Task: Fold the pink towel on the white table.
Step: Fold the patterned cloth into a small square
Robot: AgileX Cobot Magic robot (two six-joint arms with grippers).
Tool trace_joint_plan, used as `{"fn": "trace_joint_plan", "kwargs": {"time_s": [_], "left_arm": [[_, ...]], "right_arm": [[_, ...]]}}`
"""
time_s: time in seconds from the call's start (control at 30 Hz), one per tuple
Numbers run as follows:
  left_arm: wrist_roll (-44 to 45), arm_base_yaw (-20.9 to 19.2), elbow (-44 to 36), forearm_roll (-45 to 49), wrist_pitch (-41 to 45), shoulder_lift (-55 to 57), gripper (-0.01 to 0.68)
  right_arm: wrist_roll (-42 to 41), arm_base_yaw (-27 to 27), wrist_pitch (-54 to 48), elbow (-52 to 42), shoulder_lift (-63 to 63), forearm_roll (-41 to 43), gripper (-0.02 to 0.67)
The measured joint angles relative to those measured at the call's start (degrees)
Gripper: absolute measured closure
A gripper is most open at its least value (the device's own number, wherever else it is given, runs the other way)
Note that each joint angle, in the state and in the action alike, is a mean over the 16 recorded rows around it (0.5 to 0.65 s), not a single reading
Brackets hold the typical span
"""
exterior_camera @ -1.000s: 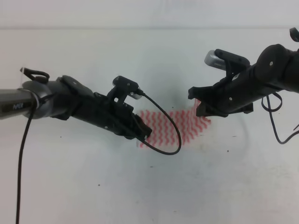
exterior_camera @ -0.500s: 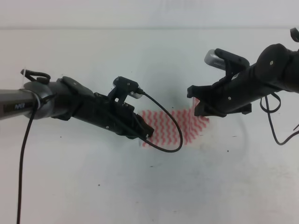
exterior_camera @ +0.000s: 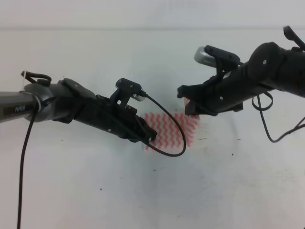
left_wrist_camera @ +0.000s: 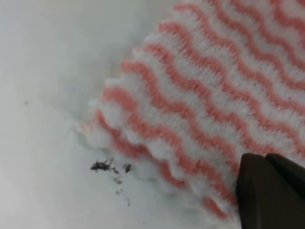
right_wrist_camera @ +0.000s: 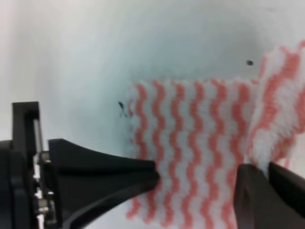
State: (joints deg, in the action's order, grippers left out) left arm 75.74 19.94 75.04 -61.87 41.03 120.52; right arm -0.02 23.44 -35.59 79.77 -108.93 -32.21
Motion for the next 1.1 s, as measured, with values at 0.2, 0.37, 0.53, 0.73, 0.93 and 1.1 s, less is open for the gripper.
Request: {"fn": "trace_joint_plan", "kwargs": {"time_s": [0.2,0.37,0.53,0.73,0.93,1.1], "left_arm": [[0.2,0.0,0.0,-0.3,0.1,0.0,0.677],[0.5,0.0,0.0,-0.8,0.2,0.0,0.677],[0.8,-0.1,0.0,-1.3,0.3,0.0,0.677],[1.3,-0.2,0.0,-1.8,0.5,0.0,0.677],[1.5,-0.2,0.0,-2.0,0.6,0.0,0.677],[1.6,-0.2,0.0,-2.1,0.7,0.0,0.677]], "right_arm": [[0.0,0.9,-0.7,1.7,-1.2,-0.2,0.666],[-0.1,1.7,-1.2,2.7,-1.9,-0.6,0.666],[-0.1,2.2,-1.4,3.3,-2.3,-0.9,0.665],[-0.2,2.6,-1.3,3.7,-2.4,-1.3,0.665],[-0.2,3.0,-1.0,3.7,-2.5,-1.4,0.665],[-0.2,3.3,-0.7,3.7,-2.6,-1.4,0.665]]}}
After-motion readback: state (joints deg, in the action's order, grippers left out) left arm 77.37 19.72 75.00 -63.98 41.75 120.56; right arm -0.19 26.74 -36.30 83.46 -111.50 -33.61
